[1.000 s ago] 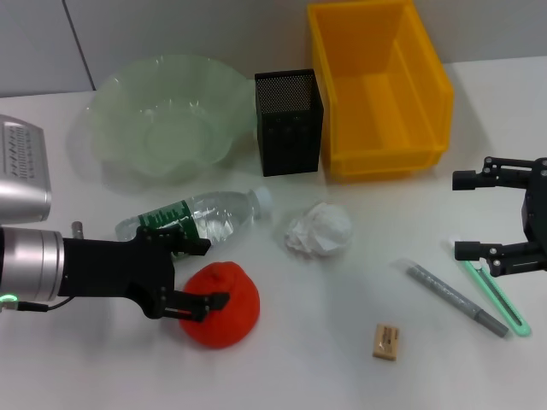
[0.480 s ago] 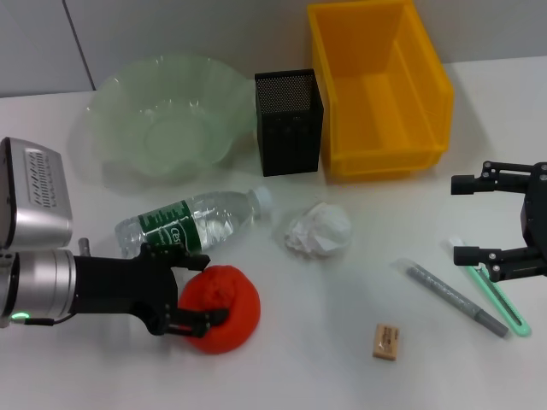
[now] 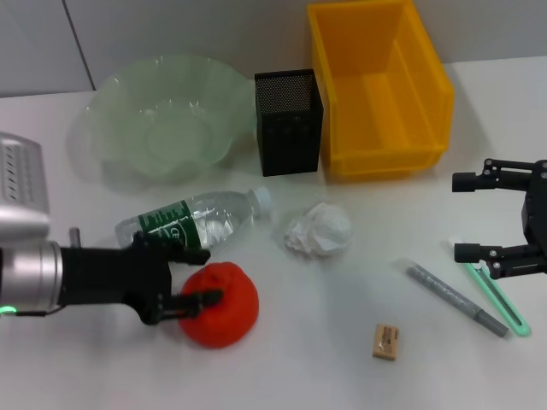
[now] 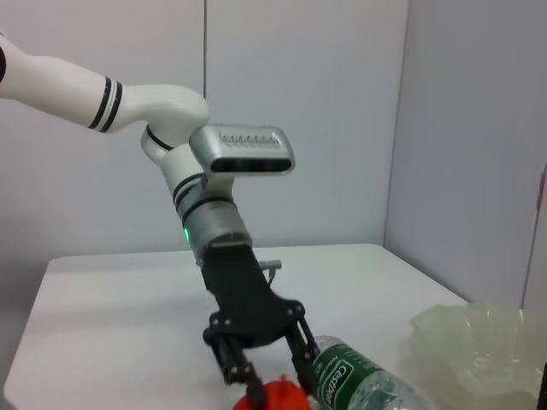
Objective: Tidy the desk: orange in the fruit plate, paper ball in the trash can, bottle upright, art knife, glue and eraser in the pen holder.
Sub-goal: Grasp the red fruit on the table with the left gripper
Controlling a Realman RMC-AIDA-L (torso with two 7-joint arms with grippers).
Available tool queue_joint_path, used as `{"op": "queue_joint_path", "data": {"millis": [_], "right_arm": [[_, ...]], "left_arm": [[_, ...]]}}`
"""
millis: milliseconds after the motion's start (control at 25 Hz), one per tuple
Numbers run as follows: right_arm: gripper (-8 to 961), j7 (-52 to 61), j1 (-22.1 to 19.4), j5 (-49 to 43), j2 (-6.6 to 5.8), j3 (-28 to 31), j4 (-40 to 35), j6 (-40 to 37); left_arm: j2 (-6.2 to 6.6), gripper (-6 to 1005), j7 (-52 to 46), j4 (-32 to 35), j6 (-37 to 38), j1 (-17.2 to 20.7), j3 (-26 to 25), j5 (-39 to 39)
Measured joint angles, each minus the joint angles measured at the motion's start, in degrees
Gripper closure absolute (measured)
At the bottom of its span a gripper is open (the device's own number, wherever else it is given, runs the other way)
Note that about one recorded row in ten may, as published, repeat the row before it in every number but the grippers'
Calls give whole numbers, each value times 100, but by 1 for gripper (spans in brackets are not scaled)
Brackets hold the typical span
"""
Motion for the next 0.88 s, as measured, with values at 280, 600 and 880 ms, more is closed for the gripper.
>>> {"op": "queue_joint_path", "data": {"millis": [280, 600, 880], "right_arm": [[127, -1, -55, 45, 0, 14, -31, 2], [127, -1, -86, 58, 33, 23, -57, 0], [127, -2, -74, 40, 50, 24, -63, 13]], "left_arm": [[0, 594, 349, 27, 316, -61, -252, -113], [14, 892, -99, -30, 381, -118, -821, -147], [49, 885, -428, -38, 542, -131, -823, -141]]}}
